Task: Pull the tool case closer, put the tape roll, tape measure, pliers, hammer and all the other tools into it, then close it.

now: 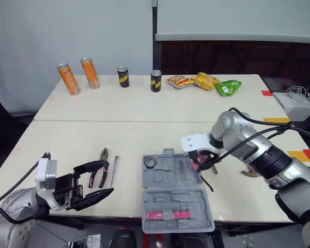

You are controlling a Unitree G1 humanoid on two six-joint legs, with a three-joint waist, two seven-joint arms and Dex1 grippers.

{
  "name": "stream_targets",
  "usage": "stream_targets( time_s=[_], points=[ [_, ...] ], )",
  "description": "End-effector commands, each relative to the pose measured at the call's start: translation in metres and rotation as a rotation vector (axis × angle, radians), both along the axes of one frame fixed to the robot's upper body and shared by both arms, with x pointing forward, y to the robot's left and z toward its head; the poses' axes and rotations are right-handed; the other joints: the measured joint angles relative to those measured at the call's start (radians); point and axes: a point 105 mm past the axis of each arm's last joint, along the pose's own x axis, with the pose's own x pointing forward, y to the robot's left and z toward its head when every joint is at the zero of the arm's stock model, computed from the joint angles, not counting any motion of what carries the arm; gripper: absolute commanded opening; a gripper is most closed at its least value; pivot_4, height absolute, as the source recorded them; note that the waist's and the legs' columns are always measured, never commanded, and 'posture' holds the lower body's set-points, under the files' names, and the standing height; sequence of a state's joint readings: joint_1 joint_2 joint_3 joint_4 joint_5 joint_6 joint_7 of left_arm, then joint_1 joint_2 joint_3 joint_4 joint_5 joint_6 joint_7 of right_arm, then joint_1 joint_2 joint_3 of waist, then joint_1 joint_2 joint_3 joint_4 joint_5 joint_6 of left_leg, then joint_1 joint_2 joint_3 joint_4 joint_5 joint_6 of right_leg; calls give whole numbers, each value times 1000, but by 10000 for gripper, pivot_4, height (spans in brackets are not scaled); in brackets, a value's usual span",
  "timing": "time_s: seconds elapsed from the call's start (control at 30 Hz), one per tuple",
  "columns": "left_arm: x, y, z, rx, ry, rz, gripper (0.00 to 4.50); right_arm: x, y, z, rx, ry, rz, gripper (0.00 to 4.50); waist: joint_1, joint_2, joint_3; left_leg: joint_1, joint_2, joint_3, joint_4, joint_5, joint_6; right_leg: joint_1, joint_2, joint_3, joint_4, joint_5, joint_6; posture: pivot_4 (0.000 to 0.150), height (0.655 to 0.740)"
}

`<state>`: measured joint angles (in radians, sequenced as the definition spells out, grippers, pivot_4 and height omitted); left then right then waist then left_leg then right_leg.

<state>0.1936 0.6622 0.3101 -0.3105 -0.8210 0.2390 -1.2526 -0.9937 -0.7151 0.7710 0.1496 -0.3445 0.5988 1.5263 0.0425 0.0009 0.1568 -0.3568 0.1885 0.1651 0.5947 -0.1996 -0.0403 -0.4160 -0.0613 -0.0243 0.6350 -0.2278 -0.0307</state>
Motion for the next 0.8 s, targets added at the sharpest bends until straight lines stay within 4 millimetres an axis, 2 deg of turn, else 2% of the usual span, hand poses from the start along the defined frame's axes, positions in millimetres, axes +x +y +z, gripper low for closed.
stream_targets(
  time_s=[0.03, 0.5, 0.8],
  points=[
    [-2, 1, 7, 8, -48, 14, 45000, 6, 6, 7, 3, -38, -1, 28733, 2, 0, 0, 1, 0, 0, 0, 0, -1, 0, 0, 0, 1, 0, 0, 1500, 7400],
    [-4, -1, 8, 23, -42, 30, 45000, 23, 14, -22, 16, -20, -66, 28733, 3, -1, 0, 3, 0, 1, 0, -1, -7, 0, 0, 2, 3, 0, -2, 1500, 7400],
    [-7, -3, 7, 27, -43, 35, 45000, 32, 28, -29, 46, -35, -78, 28733, 0, -1, 0, 4, 0, 2, 0, -1, -7, 1, 0, 3, 4, 1, -2, 1500, 7400]
  ],
)
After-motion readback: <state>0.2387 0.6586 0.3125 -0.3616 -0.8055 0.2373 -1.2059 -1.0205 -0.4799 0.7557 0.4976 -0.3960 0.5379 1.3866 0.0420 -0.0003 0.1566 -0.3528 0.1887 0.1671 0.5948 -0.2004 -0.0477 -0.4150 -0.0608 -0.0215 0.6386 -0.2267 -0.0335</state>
